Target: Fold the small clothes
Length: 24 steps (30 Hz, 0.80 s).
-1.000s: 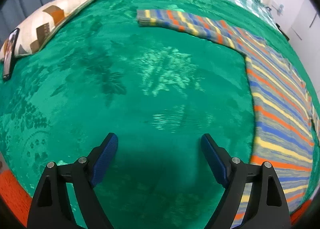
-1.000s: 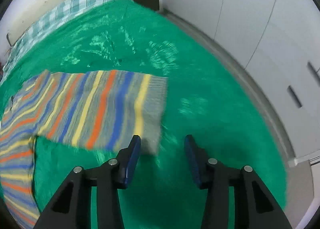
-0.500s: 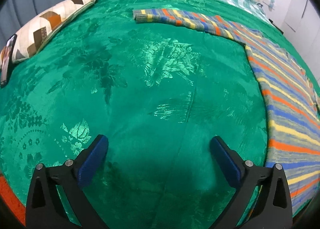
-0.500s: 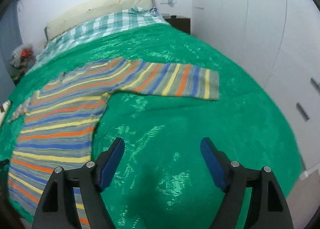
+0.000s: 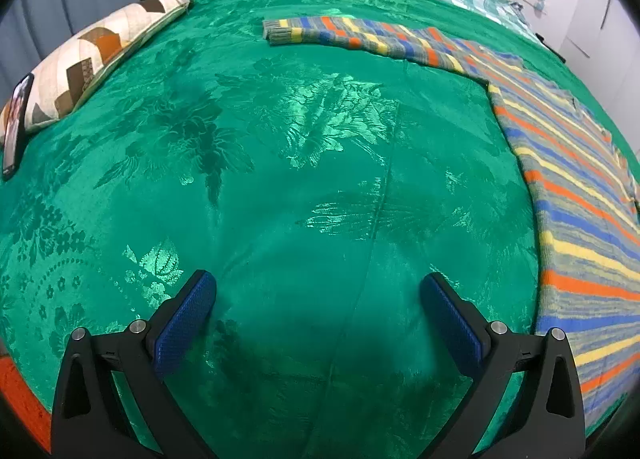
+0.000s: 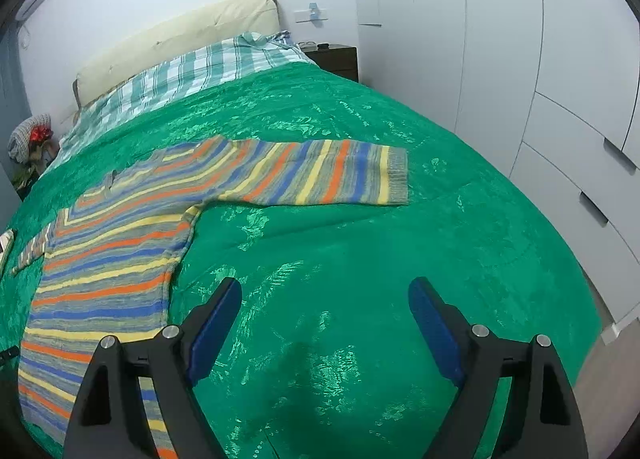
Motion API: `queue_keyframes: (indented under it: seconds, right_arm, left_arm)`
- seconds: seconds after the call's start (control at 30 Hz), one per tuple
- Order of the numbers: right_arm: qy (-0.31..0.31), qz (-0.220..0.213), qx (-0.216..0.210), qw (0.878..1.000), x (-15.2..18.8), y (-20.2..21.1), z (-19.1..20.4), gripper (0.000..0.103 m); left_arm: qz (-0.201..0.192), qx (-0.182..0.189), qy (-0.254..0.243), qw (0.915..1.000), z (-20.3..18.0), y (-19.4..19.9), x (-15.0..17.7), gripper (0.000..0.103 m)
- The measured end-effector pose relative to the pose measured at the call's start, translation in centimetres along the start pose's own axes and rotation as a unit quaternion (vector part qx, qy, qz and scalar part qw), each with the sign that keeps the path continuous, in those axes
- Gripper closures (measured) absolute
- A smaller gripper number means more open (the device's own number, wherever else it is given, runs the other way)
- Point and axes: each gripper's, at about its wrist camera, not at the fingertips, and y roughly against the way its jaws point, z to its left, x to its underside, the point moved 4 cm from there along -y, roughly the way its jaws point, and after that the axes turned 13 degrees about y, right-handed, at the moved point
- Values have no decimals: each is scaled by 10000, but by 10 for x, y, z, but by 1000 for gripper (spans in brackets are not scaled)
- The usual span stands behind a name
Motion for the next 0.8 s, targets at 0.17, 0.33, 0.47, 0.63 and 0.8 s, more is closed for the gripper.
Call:
queue_keyframes:
  seconds: [0.17, 0.33, 0.47, 0.63, 0.8]
  right_arm:
    - [271, 41, 16, 9996, -1, -2, 8, 18]
    - [459, 87, 17, 9989, 0, -5, 14, 18]
    - [431, 86, 19, 9990, 1, -4, 11, 18]
    - [347, 96, 19, 9994, 1, -5, 10, 18]
    - [396, 119, 7, 9991, 1, -7, 11, 18]
  left_arm:
    - [-30, -130, -182, 9997, -3, 0, 3, 0]
    - [-63, -217, -303, 9993, -6, -3, 5, 0]
    - [-82, -216, -311, 9992, -6, -3, 5, 0]
    - [-78, -209, -308, 9993, -6, -3, 6, 0]
    - [-65, -153, -362, 9992, -6, -2, 6, 0]
